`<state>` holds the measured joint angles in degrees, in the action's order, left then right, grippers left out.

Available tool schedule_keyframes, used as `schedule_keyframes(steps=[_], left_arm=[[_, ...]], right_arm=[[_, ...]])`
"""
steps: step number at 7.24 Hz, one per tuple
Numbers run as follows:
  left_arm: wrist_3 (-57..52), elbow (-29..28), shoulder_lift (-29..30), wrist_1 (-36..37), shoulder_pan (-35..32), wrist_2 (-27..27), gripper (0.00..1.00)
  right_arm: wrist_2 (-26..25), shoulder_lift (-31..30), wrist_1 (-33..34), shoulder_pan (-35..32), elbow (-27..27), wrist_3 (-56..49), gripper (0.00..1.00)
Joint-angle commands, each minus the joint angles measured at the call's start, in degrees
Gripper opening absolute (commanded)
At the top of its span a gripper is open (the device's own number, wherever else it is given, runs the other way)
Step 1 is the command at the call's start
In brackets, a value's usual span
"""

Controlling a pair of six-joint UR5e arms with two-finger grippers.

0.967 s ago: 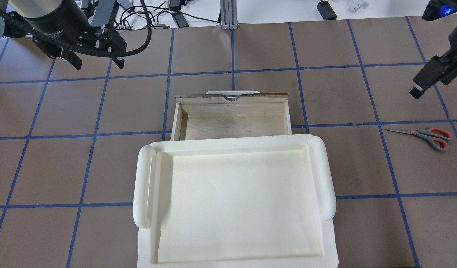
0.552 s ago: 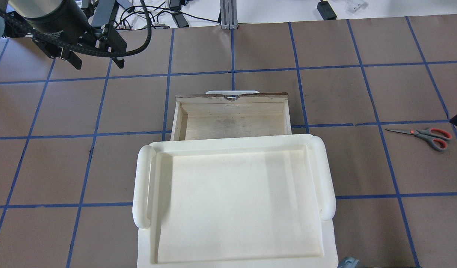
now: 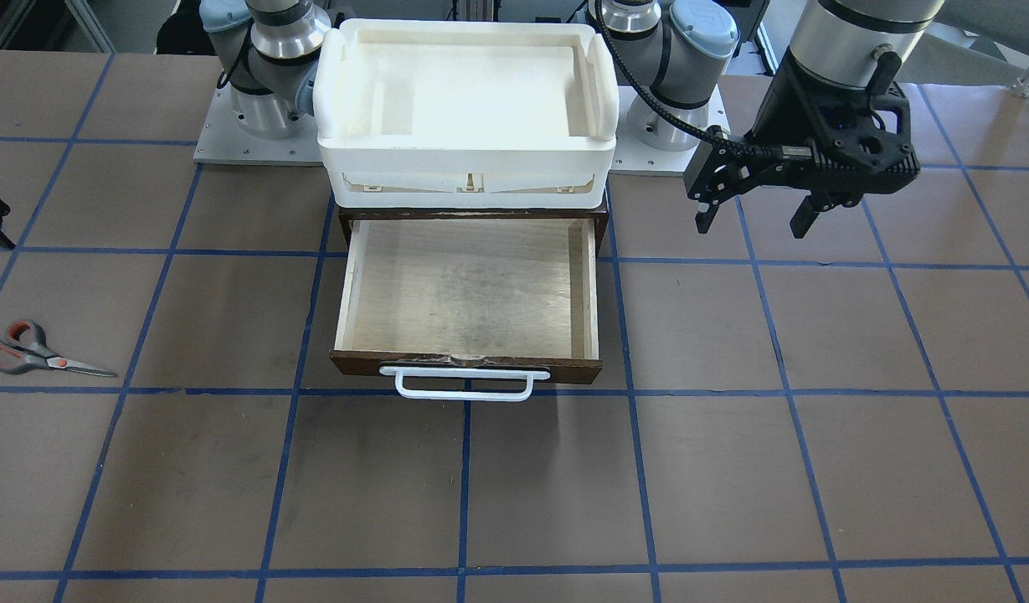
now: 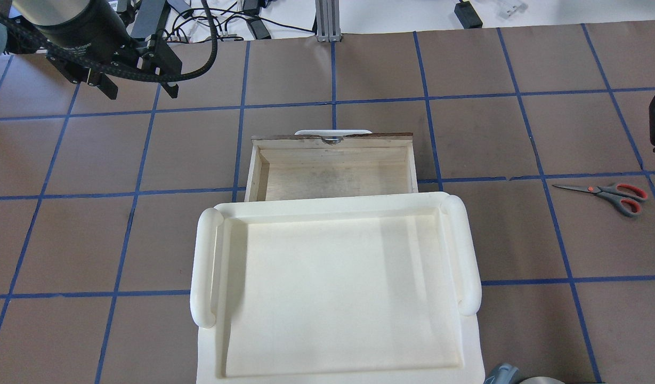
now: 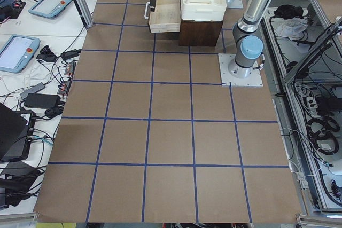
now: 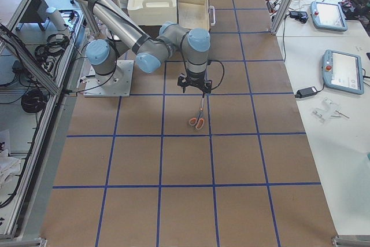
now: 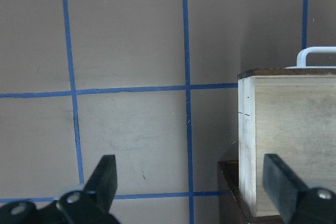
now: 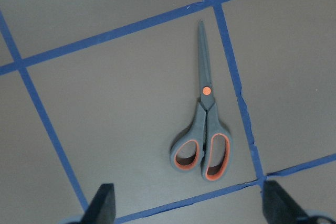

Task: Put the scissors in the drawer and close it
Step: 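Move the right gripper over the grey-and-orange scissors and lower it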

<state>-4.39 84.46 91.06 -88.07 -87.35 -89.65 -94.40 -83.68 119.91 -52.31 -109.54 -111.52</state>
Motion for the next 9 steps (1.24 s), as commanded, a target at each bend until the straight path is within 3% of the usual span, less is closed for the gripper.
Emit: schedule_keyframes(steps=[1, 5, 9], left_arm=[[0.0, 0.0, 0.0, 0.0, 0.1, 0.0, 1.0], [0.0, 0.0, 0.0, 0.0, 0.1, 0.0, 1.0], [0.0, 0.0, 0.0, 0.0, 0.1, 0.0, 1.0]], right_arm=[[3.5, 7.3, 9.2, 3.3, -0.7, -6.1, 1.0], [8.9, 11.6, 9.8, 4.2, -0.9, -6.5, 0.96], [8.1, 14.8, 11.9, 2.1, -1.4, -7.6, 0.99]])
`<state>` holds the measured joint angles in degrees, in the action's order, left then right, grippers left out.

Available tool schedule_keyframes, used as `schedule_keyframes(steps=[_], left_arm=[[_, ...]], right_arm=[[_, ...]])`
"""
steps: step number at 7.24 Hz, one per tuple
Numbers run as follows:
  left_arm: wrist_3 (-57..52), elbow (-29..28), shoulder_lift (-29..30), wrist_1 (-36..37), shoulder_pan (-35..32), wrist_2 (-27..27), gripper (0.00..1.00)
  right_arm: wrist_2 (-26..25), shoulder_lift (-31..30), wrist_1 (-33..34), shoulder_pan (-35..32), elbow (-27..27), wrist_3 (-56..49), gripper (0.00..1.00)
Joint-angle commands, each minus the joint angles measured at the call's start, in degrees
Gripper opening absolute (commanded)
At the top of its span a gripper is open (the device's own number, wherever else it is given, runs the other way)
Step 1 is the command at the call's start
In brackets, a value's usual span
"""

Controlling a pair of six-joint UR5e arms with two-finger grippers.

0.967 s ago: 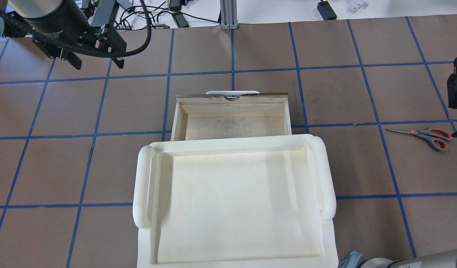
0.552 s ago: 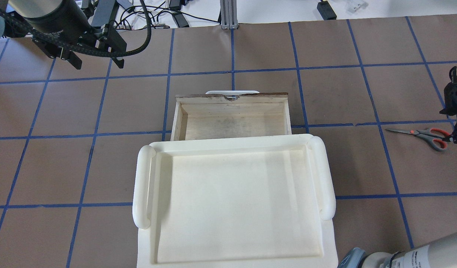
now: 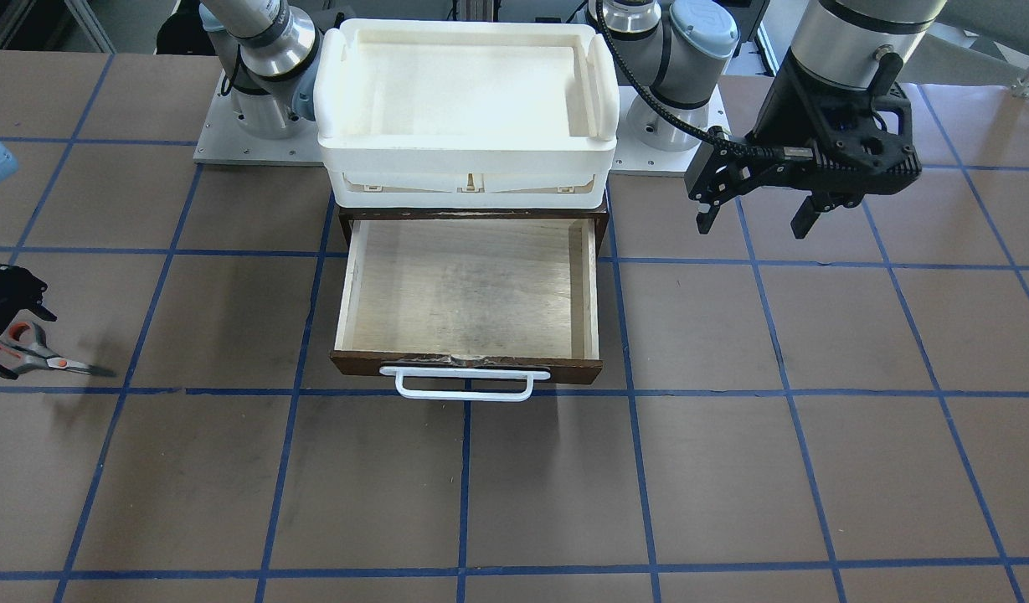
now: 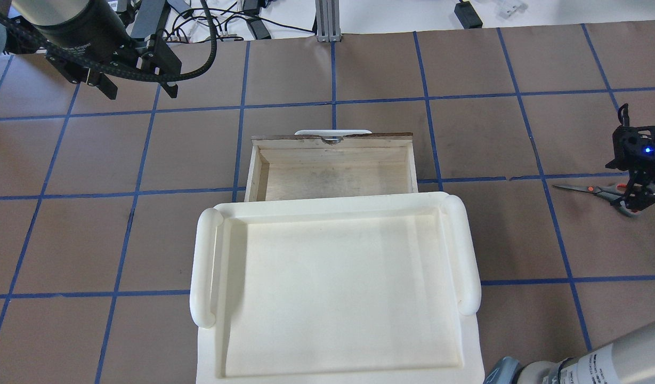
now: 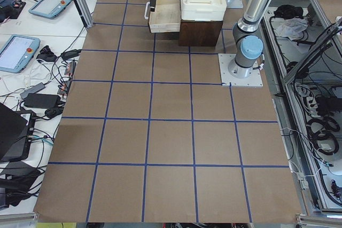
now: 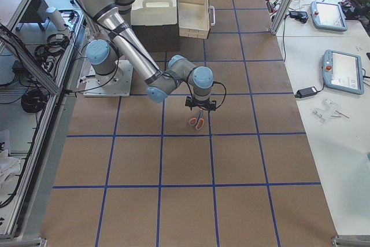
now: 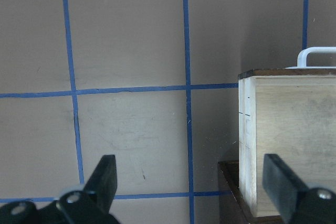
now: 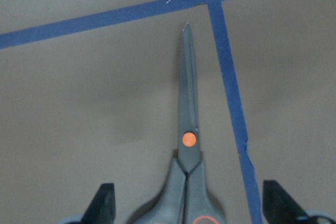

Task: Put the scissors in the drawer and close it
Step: 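Move the right gripper over the grey-and-orange scissors and lower it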

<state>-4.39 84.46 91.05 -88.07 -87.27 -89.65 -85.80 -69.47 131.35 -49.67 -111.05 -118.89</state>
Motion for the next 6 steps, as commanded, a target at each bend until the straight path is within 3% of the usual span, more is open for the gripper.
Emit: schedule_keyframes(steps=[1, 4, 5, 6], left_arm=[[0.0, 0.0, 0.0, 0.0, 0.0, 0.0, 1.0], [0.0, 0.0, -0.1, 0.0, 0.0, 0.0, 1.0], [0.0, 0.0, -0.1, 0.0, 0.0, 0.0, 1.0], [0.0, 0.0, -0.1, 0.0, 0.0, 0.0, 1.0]], right_arm=[[-0.7, 1.0, 0.7, -0.8, 0.1, 0.1, 0.99], [-0.7, 2.5, 0.8, -0.8, 0.3, 0.3, 0.9], [-1.3, 2.4, 0.8, -0.8, 0.3, 0.2, 0.81], [-3.0, 2.4, 1.0, -1.0, 0.5, 0.3, 0.62]])
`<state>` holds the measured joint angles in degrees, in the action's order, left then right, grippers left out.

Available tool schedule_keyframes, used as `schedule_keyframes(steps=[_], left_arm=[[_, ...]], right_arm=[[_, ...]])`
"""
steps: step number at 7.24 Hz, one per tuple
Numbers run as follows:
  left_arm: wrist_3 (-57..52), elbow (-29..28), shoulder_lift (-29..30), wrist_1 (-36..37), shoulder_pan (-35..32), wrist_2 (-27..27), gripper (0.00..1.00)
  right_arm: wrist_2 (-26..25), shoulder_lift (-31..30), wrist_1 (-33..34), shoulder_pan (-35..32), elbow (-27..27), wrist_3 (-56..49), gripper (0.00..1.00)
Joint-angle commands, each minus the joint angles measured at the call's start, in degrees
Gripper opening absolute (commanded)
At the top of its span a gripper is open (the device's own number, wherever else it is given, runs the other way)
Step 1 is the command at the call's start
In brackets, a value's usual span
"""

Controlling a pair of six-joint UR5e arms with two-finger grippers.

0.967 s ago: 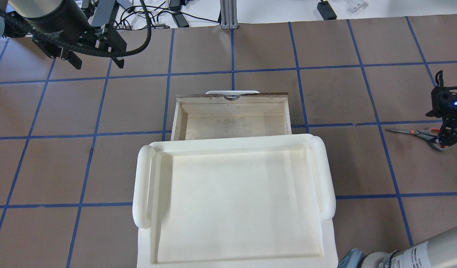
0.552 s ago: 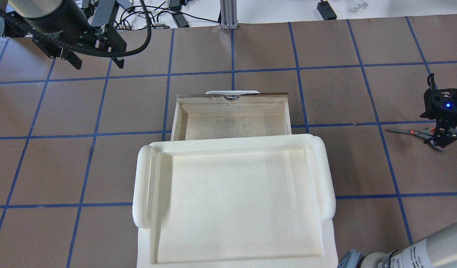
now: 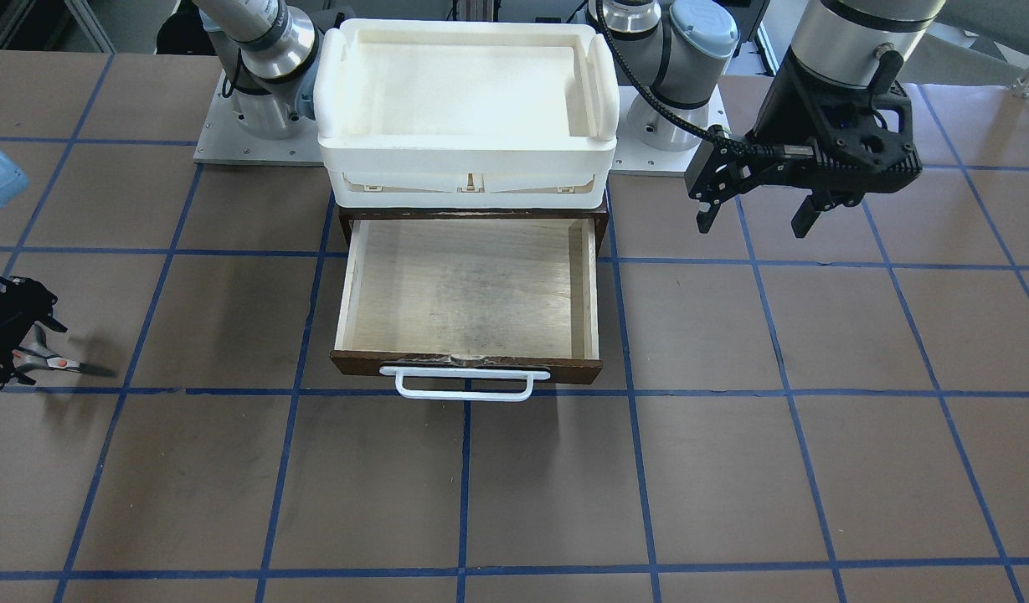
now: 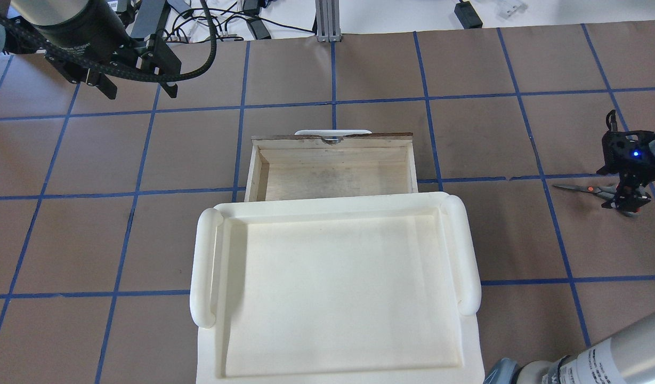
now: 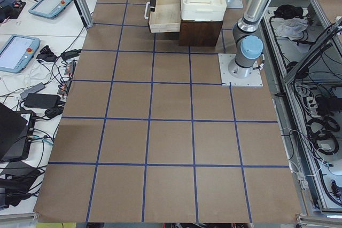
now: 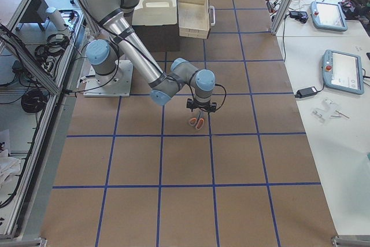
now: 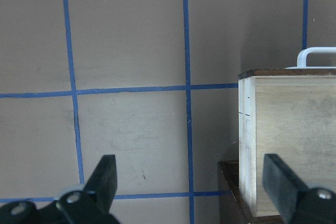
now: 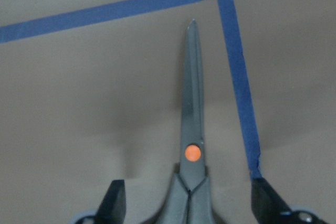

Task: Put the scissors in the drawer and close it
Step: 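Close the right gripper on the scissors handles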

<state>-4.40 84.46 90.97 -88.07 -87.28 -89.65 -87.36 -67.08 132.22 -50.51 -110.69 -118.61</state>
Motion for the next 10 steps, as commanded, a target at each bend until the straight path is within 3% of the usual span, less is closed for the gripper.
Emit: schedule_keyframes(steps=[1, 2, 4, 6, 9, 10], left_arm=[[0.0, 0.0, 0.0, 0.0, 0.0, 0.0, 1.0], [0.0, 0.0, 0.0, 0.0, 0.0, 0.0, 1.0], [0.0, 0.0, 0.0, 0.0, 0.0, 0.0, 1.0], [0.0, 0.0, 0.0, 0.0, 0.1, 0.0, 1.0], [0.0, 0.0, 0.0, 0.0, 0.0, 0.0, 1.0], [0.0, 0.0, 0.0, 0.0, 0.1, 0.0, 1.0]], right_arm=[[-2.7, 0.0, 0.7, -0.2, 0.3, 0.0, 0.42], [-3.0, 0.1, 0.8, -0.2, 0.3, 0.0, 0.3], [-2.9, 0.3, 0.7, -0.4, 0.3, 0.0, 0.3], [-2.2, 0.4, 0.6, -0.6, 0.3, -0.1, 0.5], [-2.1, 0.7, 0.6, -0.6, 0.4, -0.5, 0.73], [-2.1, 1.8, 0.7, -0.6, 0.4, -0.7, 0.72]])
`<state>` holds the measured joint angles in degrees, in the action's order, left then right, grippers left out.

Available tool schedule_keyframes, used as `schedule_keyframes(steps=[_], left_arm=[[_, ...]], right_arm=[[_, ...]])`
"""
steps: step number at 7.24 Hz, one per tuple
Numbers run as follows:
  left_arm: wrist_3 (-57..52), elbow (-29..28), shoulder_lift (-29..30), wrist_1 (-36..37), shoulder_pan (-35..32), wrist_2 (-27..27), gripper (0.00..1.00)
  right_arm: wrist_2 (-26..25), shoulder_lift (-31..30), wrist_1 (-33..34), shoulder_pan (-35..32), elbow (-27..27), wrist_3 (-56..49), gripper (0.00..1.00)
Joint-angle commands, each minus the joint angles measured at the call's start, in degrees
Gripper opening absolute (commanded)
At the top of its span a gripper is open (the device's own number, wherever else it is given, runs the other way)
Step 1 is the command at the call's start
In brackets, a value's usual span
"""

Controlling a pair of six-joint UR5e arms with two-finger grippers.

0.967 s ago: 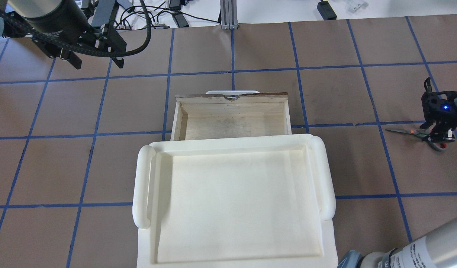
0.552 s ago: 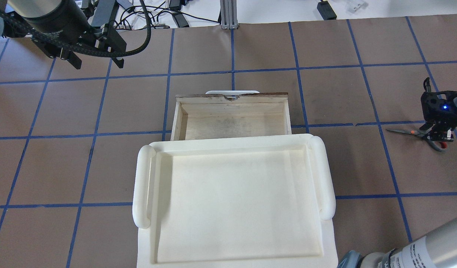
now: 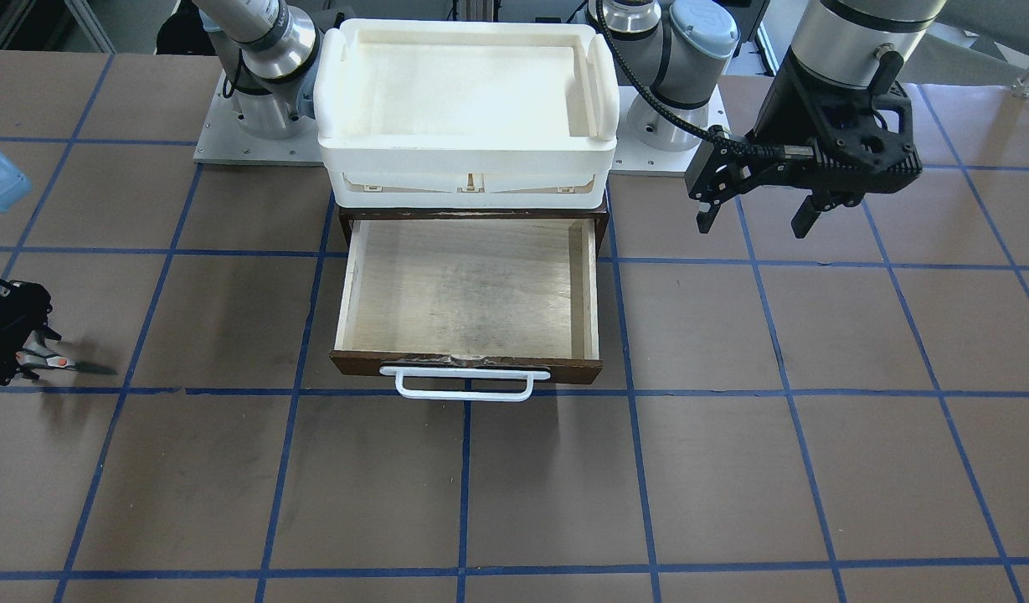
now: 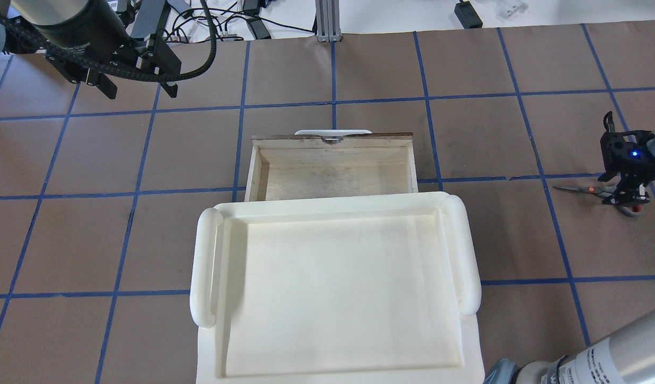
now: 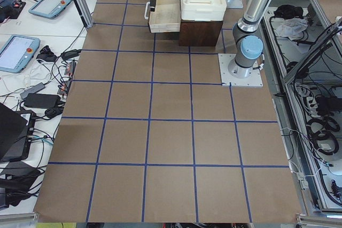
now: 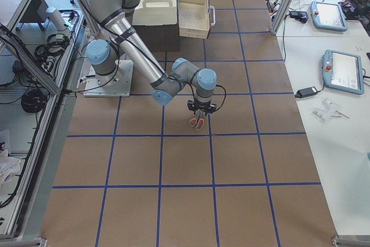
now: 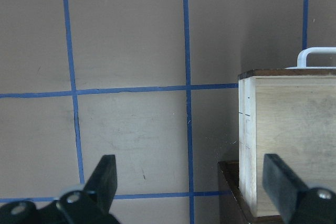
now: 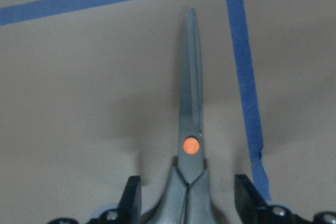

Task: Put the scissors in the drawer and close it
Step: 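Close the right gripper on the scissors handles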

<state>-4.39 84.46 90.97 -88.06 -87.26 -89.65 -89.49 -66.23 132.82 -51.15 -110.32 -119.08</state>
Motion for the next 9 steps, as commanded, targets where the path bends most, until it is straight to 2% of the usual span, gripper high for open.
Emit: schedule_keyframes(steps=[1, 2, 3, 4, 6, 7, 9], left_arm=[[0.0, 0.0, 0.0, 0.0, 0.1, 0.0, 1.0], [0.0, 0.0, 0.0, 0.0, 0.0, 0.0, 1.0], [0.0, 0.0, 0.0, 0.0, 0.1, 0.0, 1.0], [0.0, 0.0, 0.0, 0.0, 0.1, 0.0, 1.0], [0.0, 0.0, 0.0, 0.0, 0.1, 0.0, 1.0], [0.0, 0.0, 0.0, 0.0, 0.1, 0.0, 1.0], [0.0, 0.0, 0.0, 0.0, 0.1, 0.0, 1.0]], right_arm=[[0.0, 1.0, 0.1, 0.0, 0.0, -0.3, 0.69], [-0.2, 0.7, 0.2, 0.0, 0.1, -0.2, 0.41], [-0.7, 0.7, 0.2, 0.0, 0.8, -0.2, 0.21], [-0.8, 0.6, 0.2, -0.1, 1.1, 0.4, 0.16], [-1.9, 0.1, 0.2, -1.3, 1.2, 0.8, 0.0], [-2.1, -2.0, -0.3, -2.5, 1.7, 1.4, 0.0], [-1.7, -10.1, -4.4, -4.6, 4.6, 5.7, 0.0]])
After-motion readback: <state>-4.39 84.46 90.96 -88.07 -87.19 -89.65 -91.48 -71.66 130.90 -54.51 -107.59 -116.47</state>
